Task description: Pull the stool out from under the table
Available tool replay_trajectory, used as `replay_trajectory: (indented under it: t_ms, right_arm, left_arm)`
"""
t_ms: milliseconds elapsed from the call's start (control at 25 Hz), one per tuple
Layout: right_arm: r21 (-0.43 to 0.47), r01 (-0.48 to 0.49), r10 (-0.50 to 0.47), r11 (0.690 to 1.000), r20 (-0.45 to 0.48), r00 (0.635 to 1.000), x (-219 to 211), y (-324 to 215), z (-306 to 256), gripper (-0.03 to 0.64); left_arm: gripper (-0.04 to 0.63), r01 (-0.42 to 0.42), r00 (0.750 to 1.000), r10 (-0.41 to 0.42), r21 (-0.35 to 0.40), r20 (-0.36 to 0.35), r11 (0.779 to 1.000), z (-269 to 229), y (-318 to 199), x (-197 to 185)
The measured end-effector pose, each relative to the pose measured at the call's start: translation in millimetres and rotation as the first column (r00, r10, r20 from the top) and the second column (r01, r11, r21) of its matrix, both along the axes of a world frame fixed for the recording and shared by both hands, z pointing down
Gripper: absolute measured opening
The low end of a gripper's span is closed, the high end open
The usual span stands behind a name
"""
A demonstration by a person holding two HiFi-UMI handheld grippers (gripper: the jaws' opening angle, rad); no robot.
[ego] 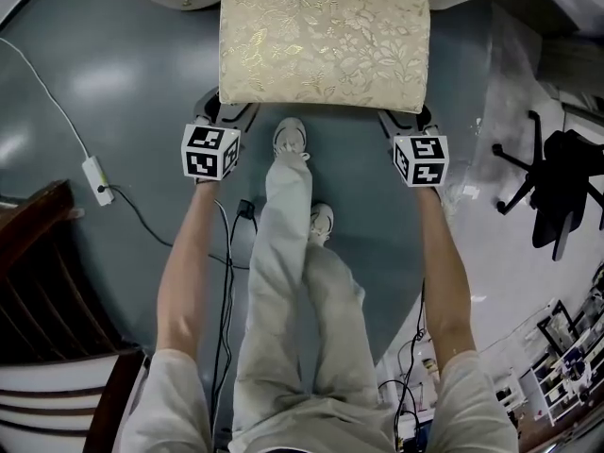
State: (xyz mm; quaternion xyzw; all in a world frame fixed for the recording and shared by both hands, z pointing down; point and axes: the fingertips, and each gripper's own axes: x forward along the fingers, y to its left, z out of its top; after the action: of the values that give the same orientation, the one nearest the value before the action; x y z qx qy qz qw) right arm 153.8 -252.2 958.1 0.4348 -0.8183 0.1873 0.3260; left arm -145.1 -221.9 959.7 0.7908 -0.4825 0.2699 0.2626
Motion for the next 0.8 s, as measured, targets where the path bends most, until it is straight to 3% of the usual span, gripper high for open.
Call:
replay_trajectory:
  t_ms: [800]
  right_arm:
    - [-0.01, -0.015, 0.015, 1.0, 0.006, 1.0, -1.3, 7.2, -1.6, 0.322]
  left_arm:
    - [0.288, -0.014, 1.0, 0.014, -0.025, 0.013, 1.0, -4.7, -0.4, -2.3]
